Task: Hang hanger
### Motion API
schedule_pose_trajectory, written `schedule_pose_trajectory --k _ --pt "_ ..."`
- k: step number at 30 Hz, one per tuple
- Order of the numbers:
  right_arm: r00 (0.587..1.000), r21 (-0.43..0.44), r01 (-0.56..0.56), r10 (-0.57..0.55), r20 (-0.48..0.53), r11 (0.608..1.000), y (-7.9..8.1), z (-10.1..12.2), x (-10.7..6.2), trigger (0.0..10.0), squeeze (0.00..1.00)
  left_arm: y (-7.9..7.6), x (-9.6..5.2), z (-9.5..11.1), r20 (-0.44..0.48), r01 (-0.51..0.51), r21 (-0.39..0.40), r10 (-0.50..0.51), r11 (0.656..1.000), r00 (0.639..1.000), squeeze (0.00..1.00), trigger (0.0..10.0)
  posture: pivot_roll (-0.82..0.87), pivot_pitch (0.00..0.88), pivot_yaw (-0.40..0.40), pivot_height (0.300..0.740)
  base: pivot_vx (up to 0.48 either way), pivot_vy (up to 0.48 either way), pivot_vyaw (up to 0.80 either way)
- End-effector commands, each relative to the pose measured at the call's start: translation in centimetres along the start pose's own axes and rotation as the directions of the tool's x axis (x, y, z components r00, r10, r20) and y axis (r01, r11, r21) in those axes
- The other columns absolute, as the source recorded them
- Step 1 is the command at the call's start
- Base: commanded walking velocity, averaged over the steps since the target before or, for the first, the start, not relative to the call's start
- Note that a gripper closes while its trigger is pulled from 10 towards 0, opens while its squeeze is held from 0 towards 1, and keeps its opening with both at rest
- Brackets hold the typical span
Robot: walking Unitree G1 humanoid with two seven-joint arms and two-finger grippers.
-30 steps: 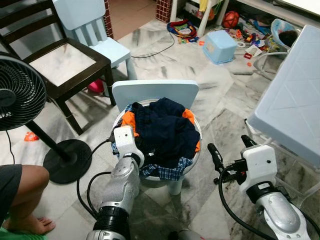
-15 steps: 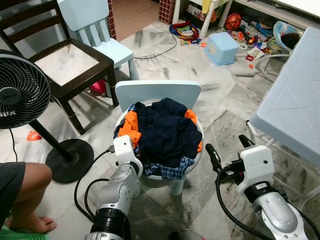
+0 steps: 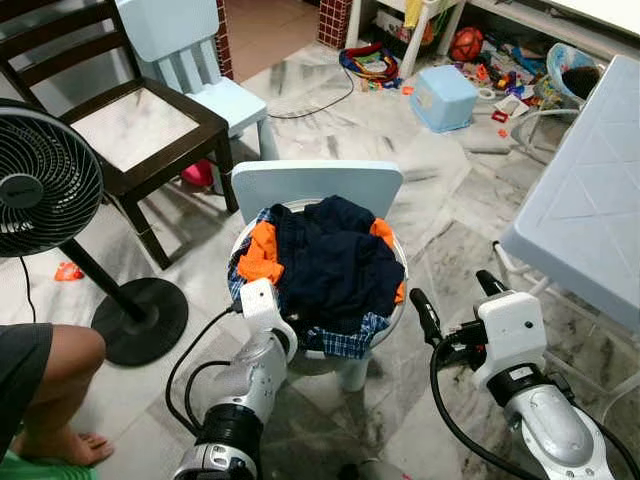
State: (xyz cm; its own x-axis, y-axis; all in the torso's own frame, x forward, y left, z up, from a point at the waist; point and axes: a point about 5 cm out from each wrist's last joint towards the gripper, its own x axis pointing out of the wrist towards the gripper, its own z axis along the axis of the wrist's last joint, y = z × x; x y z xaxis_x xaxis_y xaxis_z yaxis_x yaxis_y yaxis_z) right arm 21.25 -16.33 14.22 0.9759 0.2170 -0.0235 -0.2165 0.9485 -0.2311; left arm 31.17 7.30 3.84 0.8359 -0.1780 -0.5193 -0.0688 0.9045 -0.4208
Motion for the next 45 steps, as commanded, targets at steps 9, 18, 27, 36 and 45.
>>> schedule_pose_trajectory --k 9,18,27,36,45 --pt "1.000 -0.007 -0.009 0.009 -0.008 1.000 0.0 -0.2 -0.4 10.0 0.00 0.3 0.5 -0.5 -0.016 0.008 -0.010 -0.008 1.000 1.000 0.00 10.0 -0.16 0.196 -0.059 0.740 0.000 0.000 0.00" --pt "1.000 -0.010 -0.015 0.015 -0.008 1.000 0.0 -0.2 -0.4 10.0 0.00 -0.4 0.9 -0.6 -0.045 0.129 -0.042 -0.131 0.991 0.990 0.00 0.0 -0.16 0.198 -0.061 0.740 0.000 0.000 0.00" --pt "1.000 0.000 -0.029 0.029 -0.009 1.000 0.2 -0.2 -0.4 10.0 0.00 -0.4 1.2 -0.5 -0.047 0.142 -0.041 -0.144 0.989 0.988 0.00 0.0 -0.16 0.198 -0.060 0.740 0.000 0.000 0.00" --pt "0.973 0.108 -0.220 0.226 -0.048 0.970 2.2 -0.8 -1.1 10.0 0.00 0.6 1.2 -0.6 -0.044 0.098 0.056 -0.095 0.994 0.994 0.00 0.0 -0.15 0.187 -0.060 0.740 0.000 0.000 0.00" --pt "0.945 0.151 -0.292 0.309 -0.105 0.944 2.6 -1.6 -1.7 10.0 0.00 1.2 1.2 0.1 -0.004 0.078 0.188 -0.079 0.979 0.997 0.00 0.0 -0.15 0.185 -0.059 0.740 0.000 0.000 0.00"
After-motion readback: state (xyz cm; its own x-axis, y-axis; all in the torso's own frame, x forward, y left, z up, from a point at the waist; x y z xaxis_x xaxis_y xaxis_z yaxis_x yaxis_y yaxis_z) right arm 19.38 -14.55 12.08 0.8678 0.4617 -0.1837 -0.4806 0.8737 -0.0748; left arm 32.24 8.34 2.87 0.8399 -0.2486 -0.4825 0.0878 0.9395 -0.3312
